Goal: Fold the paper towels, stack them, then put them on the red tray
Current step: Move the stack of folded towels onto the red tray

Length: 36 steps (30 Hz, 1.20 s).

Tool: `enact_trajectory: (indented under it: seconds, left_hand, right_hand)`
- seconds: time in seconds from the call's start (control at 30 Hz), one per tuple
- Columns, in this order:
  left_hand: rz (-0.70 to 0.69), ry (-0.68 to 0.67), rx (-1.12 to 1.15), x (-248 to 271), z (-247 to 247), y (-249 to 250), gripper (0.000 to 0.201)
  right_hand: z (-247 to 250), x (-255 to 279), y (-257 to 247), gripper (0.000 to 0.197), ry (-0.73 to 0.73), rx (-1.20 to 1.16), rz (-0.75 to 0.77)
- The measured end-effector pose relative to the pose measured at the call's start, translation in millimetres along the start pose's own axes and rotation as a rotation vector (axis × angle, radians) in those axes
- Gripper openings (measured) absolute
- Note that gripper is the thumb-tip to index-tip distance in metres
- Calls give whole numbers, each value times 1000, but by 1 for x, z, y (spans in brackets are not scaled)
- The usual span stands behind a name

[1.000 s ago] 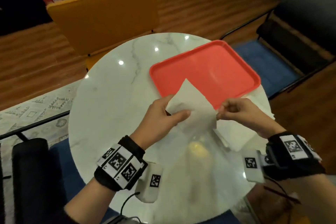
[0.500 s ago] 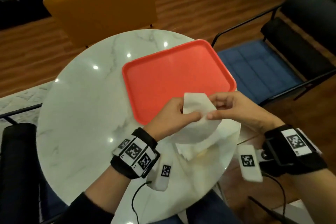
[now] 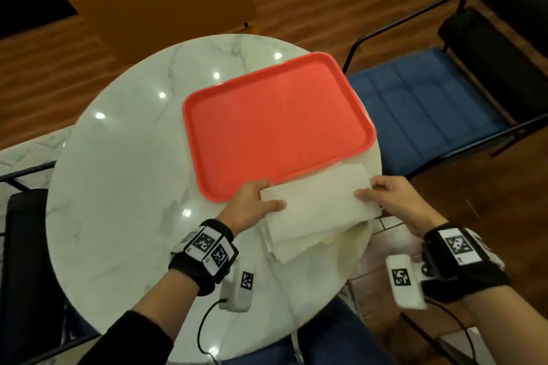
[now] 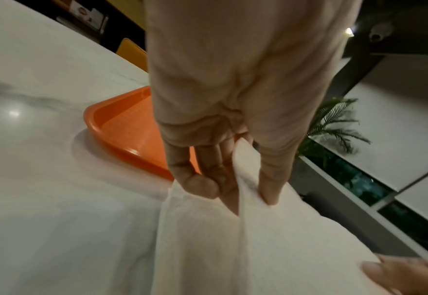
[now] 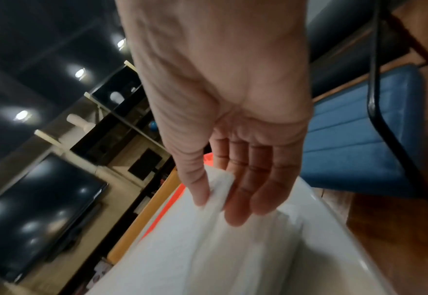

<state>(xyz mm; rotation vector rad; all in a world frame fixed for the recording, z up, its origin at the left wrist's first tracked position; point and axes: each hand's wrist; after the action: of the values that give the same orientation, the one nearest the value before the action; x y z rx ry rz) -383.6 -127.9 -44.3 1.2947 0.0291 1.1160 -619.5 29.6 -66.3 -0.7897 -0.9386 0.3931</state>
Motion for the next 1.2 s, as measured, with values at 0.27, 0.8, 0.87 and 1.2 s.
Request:
enact_trajectory:
  seconds: [0.27,0.8,0.87,1.2]
  left_hand:
    - [-106,270,-751,-2,-28,-11,50]
    - [-123,52,-866,-11,-58,-10,105]
    - [-83,-8,-785,-14,-53,0,108]
    - [-20,-109,102,5,-25,24,35]
  right_hand:
    - [-20,-6,9,55,166,392,29]
    - [-47,-5,6,56,31,348,35]
    - [-40,-1,5,55,-6,277,119]
    - [1,1,-61,60,-38,75,390]
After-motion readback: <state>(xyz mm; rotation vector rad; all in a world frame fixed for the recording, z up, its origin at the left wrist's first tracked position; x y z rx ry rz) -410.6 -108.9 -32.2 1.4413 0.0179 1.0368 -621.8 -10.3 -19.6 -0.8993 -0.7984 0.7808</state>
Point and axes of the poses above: each hand's wrist, its own x-axis away from the middle knuckle, its own z-axis out of the back of the hand, y = z × x, and after that the axes turned 7 degrees about y, right-handed
